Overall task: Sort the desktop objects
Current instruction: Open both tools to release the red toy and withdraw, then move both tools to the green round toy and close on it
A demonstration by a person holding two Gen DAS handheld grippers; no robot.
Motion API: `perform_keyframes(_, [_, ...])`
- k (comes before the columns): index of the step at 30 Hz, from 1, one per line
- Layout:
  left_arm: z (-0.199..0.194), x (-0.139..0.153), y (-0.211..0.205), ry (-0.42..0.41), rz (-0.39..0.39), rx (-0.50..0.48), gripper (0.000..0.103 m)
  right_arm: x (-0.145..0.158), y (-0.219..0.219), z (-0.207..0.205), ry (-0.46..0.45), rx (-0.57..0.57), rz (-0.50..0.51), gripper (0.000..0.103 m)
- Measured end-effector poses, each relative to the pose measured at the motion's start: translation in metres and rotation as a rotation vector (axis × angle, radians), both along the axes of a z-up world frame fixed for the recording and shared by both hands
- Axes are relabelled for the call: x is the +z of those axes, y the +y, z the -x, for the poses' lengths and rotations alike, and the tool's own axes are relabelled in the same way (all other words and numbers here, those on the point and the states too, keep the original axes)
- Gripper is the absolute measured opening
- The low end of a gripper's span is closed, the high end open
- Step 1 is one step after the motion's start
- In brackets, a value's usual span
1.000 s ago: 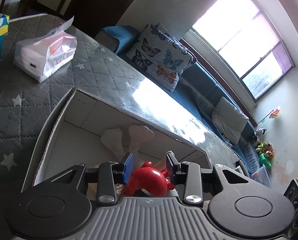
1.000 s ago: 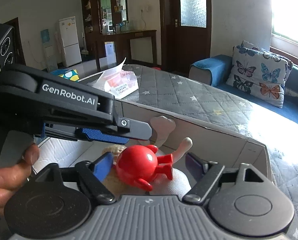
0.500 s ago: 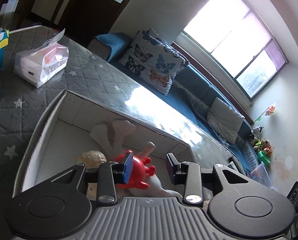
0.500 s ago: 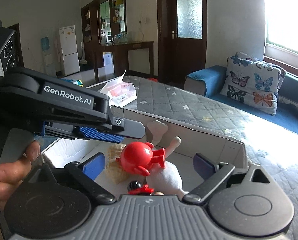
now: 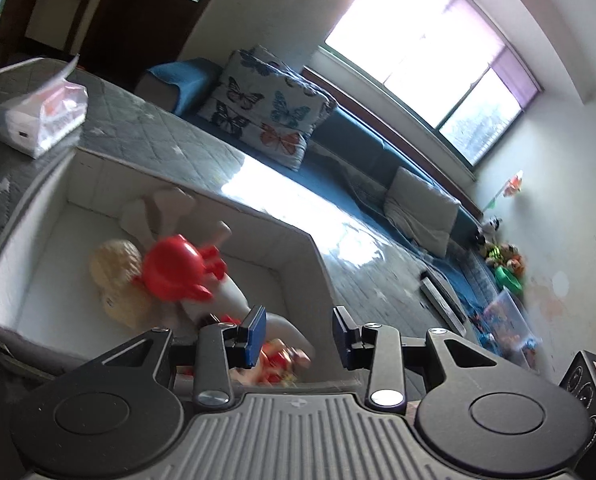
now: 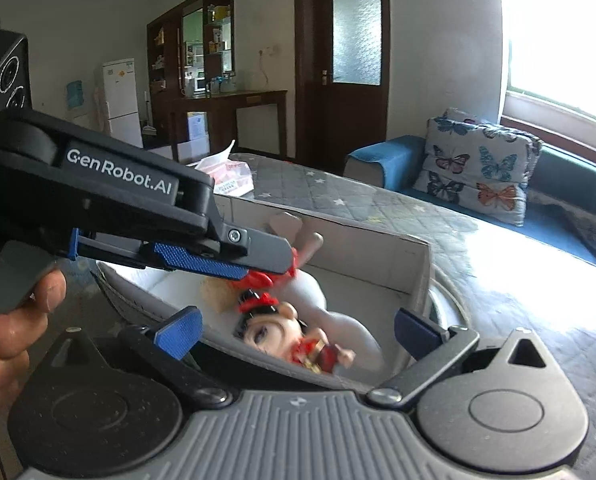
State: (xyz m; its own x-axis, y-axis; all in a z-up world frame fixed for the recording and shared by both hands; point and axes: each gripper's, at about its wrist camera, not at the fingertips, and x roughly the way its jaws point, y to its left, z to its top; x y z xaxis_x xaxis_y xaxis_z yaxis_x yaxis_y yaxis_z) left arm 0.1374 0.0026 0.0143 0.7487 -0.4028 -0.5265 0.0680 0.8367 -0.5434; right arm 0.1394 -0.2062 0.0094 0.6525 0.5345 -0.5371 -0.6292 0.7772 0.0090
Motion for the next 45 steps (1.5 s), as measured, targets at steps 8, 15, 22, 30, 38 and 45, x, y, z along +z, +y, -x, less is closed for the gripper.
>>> perform_keyframes(8, [0.016, -0.005, -0.041, 0.006, -0.018, -0.087, 0.039, -0.003, -0.043, 0.03, -0.014, -0.067, -0.001, 0.103])
perform_keyframes(15, [0.021, -0.017, -0.077, 0.029, -0.029, -0.172, 0.039, -0.016, -0.085, 0.052, -0.002, -0.172, -0.002, 0.103])
perform_keyframes(22, [0.022, -0.026, -0.108, 0.06, -0.032, -0.249, 0.039, -0.028, -0.126, 0.068, 0.008, -0.291, 0.0, 0.103])
perform_keyframes(30, [0.019, -0.037, -0.139, 0.105, -0.011, -0.323, 0.039, -0.04, -0.173, 0.074, 0.023, -0.432, -0.032, 0.103])
perform_keyframes(38, [0.009, -0.043, -0.168, 0.143, 0.015, -0.385, 0.039, -0.063, -0.204, 0.065, 0.077, -0.519, -0.044, 0.103])
perform_keyframes(45, [0.0, -0.049, -0.196, 0.156, 0.024, -0.427, 0.039, -0.074, -0.213, 0.059, 0.101, -0.525, -0.068, 0.101])
